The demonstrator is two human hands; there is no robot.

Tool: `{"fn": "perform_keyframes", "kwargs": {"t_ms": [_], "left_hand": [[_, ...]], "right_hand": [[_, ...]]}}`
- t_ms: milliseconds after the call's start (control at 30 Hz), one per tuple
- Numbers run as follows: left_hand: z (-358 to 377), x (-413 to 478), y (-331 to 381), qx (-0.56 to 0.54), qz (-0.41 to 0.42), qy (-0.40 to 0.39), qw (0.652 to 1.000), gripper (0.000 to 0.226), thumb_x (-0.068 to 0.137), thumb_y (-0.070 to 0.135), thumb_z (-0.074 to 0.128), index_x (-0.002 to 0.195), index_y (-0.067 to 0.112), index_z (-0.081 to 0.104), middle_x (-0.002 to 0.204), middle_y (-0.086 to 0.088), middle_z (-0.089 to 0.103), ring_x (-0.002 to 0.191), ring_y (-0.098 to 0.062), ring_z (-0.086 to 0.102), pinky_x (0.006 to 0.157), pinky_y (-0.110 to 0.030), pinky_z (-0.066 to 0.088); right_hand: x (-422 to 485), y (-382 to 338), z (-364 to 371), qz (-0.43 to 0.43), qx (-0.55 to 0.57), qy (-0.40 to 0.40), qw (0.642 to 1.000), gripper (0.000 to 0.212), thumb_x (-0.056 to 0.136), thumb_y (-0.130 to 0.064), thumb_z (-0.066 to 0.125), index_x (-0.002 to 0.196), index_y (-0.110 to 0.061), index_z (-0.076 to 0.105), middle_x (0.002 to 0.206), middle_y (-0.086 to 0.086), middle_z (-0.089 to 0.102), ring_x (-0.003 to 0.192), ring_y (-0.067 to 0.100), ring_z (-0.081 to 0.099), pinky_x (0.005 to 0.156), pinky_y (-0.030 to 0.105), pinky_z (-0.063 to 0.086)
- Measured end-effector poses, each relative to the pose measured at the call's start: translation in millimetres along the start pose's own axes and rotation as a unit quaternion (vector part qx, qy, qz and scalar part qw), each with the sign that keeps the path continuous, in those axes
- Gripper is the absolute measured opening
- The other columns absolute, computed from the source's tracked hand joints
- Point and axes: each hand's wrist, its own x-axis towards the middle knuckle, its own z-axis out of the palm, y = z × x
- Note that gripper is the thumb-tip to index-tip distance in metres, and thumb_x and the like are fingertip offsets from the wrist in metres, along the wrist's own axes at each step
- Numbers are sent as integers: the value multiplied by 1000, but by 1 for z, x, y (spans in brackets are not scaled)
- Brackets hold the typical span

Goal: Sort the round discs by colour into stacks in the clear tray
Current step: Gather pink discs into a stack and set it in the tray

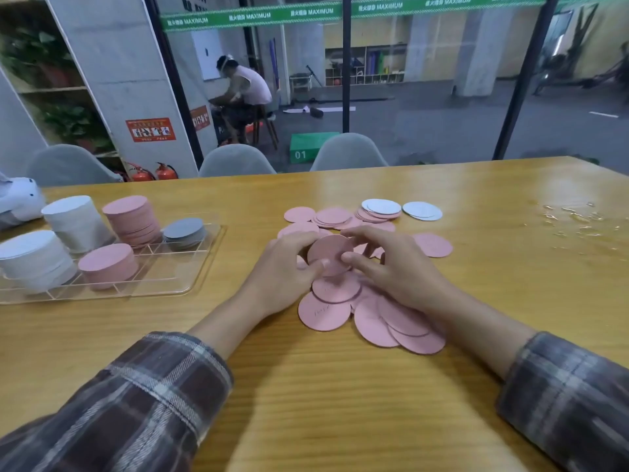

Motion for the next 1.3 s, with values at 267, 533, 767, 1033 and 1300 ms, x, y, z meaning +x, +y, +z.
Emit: {"fn": "perform_keyframes", "kwargs": {"t_ms": [267, 533, 767, 1033, 1300], "left_hand": [[-1, 0, 12, -95, -29, 70, 993, 35, 79, 7, 88, 106, 17, 67, 73, 3, 74, 62, -10, 66, 59, -22, 54], [10, 4, -2, 49, -33, 11, 998, 33, 93, 42, 70, 119, 21, 70, 116, 9, 72, 112, -10, 66, 101, -37, 51], [8, 1, -7, 63, -41, -16, 997, 29, 88, 47, 73, 105, 24, 76, 105, 14, 74, 104, -6, 66, 97, -39, 54], [-8, -4, -2, -102, -71, 15, 992, 41, 83, 0, 78, 116, 25, 75, 117, 9, 71, 97, -7, 68, 77, -23, 60], [-12, -5, 8, -217, -80, 62, 971, 31, 80, -3, 85, 104, 13, 74, 96, -11, 76, 78, -14, 73, 71, -23, 59]], "right_hand": [[2, -1, 1, -7, 47, 36, 998, 9, 89, -29, 78, 95, -26, 71, 79, -11, 68, 73, 10, 58, 67, 19, 44], [0, 4, -7, 36, 0, 63, 997, 22, 92, -25, 73, 73, -20, 63, 62, -12, 58, 58, 5, 50, 55, 20, 38], [-2, 9, -9, 74, -26, 69, 995, 28, 97, -27, 64, 80, -5, 63, 73, 5, 63, 66, 17, 53, 61, 30, 41], [-3, 9, -10, 83, -15, 66, 994, 30, 101, -20, 58, 72, -15, 52, 64, -8, 51, 61, 15, 44, 56, 22, 34], [-5, 5, -10, 54, 45, 57, 996, 11, 101, -17, 60, 98, -18, 70, 76, -7, 69, 66, 8, 60, 61, 18, 43]]}}
